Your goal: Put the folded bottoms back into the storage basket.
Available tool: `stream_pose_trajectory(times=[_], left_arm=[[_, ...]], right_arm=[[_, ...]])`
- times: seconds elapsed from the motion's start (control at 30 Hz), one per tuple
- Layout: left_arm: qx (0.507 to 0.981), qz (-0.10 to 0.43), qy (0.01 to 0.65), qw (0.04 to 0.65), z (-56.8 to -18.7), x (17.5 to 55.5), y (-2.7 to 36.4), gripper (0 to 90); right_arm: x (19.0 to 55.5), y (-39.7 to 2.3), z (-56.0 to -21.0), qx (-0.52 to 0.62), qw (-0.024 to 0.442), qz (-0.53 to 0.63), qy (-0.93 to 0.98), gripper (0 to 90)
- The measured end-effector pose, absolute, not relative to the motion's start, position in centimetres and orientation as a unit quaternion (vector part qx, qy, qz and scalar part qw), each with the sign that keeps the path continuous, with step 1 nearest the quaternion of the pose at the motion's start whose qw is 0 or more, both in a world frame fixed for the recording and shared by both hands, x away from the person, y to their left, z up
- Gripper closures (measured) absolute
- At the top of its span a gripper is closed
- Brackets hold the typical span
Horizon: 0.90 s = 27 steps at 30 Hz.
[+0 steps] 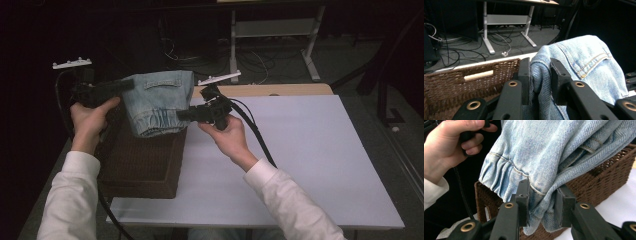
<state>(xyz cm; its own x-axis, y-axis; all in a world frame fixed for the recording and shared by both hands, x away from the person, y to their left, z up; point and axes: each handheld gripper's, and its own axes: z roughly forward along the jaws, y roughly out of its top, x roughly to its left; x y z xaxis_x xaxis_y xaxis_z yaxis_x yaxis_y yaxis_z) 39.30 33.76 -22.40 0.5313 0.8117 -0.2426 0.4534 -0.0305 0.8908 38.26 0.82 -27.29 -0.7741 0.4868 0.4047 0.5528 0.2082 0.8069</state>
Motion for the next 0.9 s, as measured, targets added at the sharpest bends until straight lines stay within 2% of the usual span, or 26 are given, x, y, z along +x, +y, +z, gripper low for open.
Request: stream_pose_trajectory(times=[0.9], left_arm=[[0.698, 0.169, 0.49, 0.495, -26.5, 41.7, 36.6, 72.4]], right_arm=[[40.2, 5.1, -31.9, -0.355, 0.056, -0.524, -0.772, 67.6]])
